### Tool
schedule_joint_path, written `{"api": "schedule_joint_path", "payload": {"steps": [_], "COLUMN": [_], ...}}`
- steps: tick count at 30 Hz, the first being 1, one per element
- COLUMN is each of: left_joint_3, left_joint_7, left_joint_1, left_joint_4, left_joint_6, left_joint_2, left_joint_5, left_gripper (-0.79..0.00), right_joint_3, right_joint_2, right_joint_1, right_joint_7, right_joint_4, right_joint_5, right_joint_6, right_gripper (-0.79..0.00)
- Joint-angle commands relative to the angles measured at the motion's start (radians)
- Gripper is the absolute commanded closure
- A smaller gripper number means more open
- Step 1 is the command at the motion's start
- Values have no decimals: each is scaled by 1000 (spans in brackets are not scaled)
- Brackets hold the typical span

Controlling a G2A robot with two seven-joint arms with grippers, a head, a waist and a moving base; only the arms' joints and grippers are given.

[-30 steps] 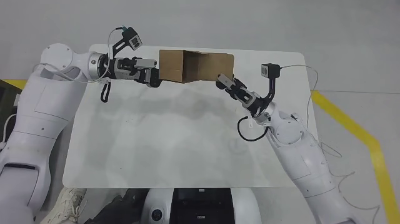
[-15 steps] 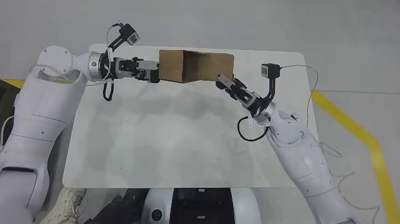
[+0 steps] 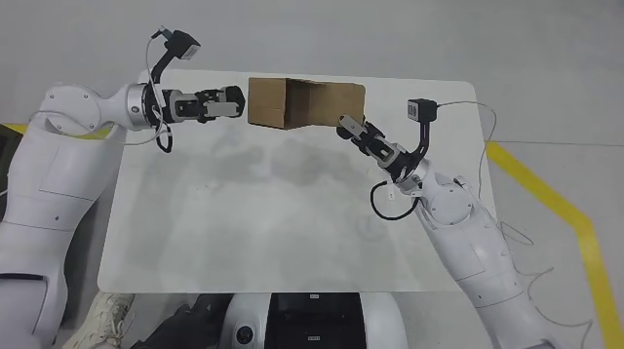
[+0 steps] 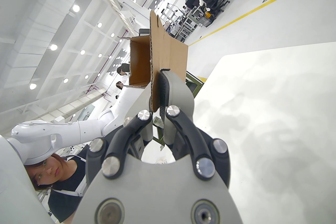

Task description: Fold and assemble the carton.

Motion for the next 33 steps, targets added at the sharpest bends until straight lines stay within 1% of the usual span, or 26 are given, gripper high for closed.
{"api": "schedule_joint_path", "payload": {"steps": [1, 12, 14, 17, 18, 20, 21, 23, 25, 26, 28, 31, 33], "left_joint_3": [0, 0, -4, -12, -13, -23, -25, -21, -24, -27, -37, -52, -53], "left_joint_7": [-1, -1, 51, 116, 133, 233, 290, 378, 464, 489, 530, 592, 661], "left_joint_1": [0, 0, 14, 31, 36, 35, 41, 55, 56, 55, 56, 71, 91], "left_joint_4": [1, 1, -21, -34, -31, -21, -11, 16, 43, 51, 29, -24, -53], "left_joint_6": [1, 1, -2, -75, -117, -233, -289, -378, -463, -480, -480, -480, -480], "left_joint_2": [0, 0, -2, -5, -6, -6, -8, -11, -11, -12, -15, -18, -20], "left_joint_5": [0, 0, 12, 60, 73, 247, 305, 357, 446, 467, 531, 634, 703], "left_gripper": [-785, -785, -785, -785, -785, -785, -785, -785, -785, -785, -785, -785, -785], "right_joint_3": [0, 0, 0, 0, 0, 0, 0, 0, 0, 0, 0, 0, 0], "right_joint_2": [0, 0, 0, 0, 0, 0, 0, 0, 0, 0, 0, 0, 0], "right_joint_1": [0, 0, 0, 0, 0, 0, 0, 0, 0, 0, 0, 0, 0], "right_joint_7": [0, 0, 0, 0, 0, 0, 0, 0, 0, 0, 0, 0, 0], "right_joint_4": [0, 0, 0, 0, 0, 0, 0, 0, 0, 0, 0, 0, 0], "right_joint_5": [0, 0, 0, 0, 0, 0, 0, 0, 0, 0, 0, 0, 0], "right_joint_6": [0, 0, 0, 0, 0, 0, 0, 0, 0, 0, 0, 0, 0], "right_gripper": [0, 0, 0, 0, 0, 0, 0, 0, 0, 0, 0, 0, 0]}}
